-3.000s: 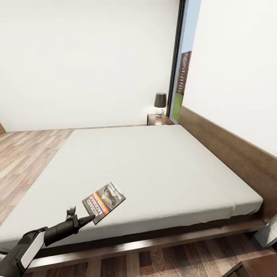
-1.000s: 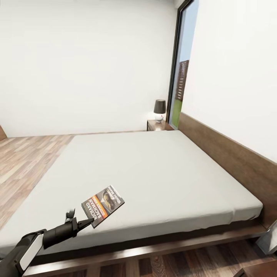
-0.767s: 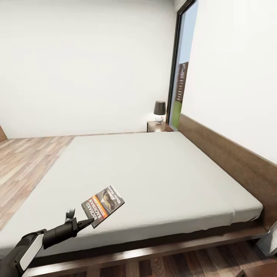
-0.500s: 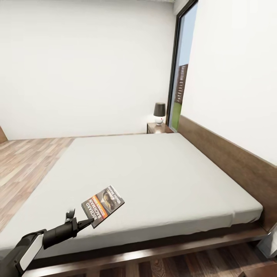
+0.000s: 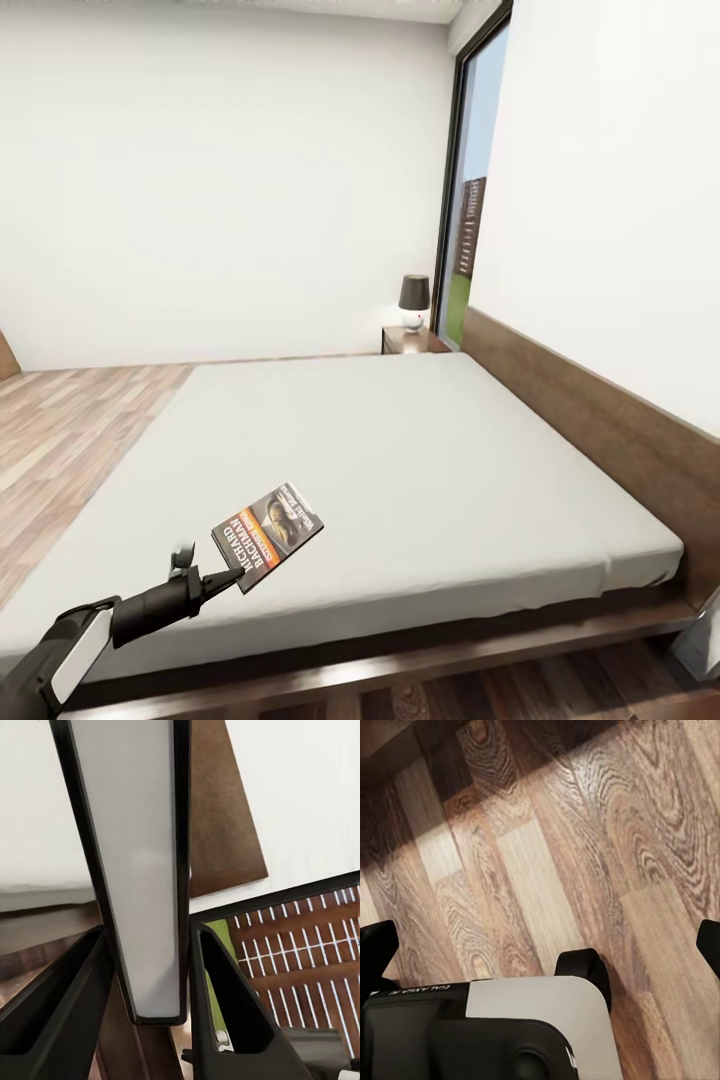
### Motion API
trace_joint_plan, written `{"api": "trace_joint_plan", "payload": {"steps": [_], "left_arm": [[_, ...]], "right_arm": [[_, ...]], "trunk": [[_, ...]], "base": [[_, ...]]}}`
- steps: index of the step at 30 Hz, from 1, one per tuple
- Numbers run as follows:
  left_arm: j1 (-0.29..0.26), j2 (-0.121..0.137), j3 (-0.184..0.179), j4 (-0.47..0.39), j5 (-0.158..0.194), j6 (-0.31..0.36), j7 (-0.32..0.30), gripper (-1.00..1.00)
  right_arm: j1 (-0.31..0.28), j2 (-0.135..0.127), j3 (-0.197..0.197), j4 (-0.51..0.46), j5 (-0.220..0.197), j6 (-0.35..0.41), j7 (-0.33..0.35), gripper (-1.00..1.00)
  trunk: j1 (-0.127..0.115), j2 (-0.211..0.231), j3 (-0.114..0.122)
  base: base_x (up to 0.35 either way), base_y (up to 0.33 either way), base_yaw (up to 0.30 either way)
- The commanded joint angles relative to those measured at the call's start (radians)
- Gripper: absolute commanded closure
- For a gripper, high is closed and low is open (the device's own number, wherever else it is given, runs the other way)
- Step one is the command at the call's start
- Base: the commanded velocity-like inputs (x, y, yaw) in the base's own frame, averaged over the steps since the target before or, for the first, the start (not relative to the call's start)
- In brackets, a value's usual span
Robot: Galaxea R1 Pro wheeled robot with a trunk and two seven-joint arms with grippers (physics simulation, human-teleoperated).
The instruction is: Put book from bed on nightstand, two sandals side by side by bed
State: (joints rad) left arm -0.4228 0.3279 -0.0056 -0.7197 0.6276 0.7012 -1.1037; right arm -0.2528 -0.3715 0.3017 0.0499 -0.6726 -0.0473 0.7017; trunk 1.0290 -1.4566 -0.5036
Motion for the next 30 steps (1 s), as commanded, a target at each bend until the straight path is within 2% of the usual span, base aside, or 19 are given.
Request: {"api": "trace_joint_plan", "payload": {"steps": [1,17,30], "left_arm": [[-0.001,0.000,-0.001,0.000,0.004,0.008,-0.001,1.00],[-0.001,0.000,0.001,0.018,0.004,0.008,-0.001,1.00],[-0.001,0.000,0.000,0.019,0.004,0.008,-0.001,1.00]], "right_arm": [[-0.002,0.000,0.008,0.004,-0.007,-0.005,0.006,-1.00],[-0.001,0.001,0.010,0.004,-0.007,-0.005,0.005,-1.00],[-0.001,0.002,0.011,0.004,-0.007,-0.005,0.005,-1.00]], "trunk": [[0.000,-0.001,0.001],[0.000,-0.001,0.025],[0.000,-0.001,0.030]], "base": [[0.000,0.000,0.000],[0.000,0.000,0.000],[0.000,0.000,0.000]]}}
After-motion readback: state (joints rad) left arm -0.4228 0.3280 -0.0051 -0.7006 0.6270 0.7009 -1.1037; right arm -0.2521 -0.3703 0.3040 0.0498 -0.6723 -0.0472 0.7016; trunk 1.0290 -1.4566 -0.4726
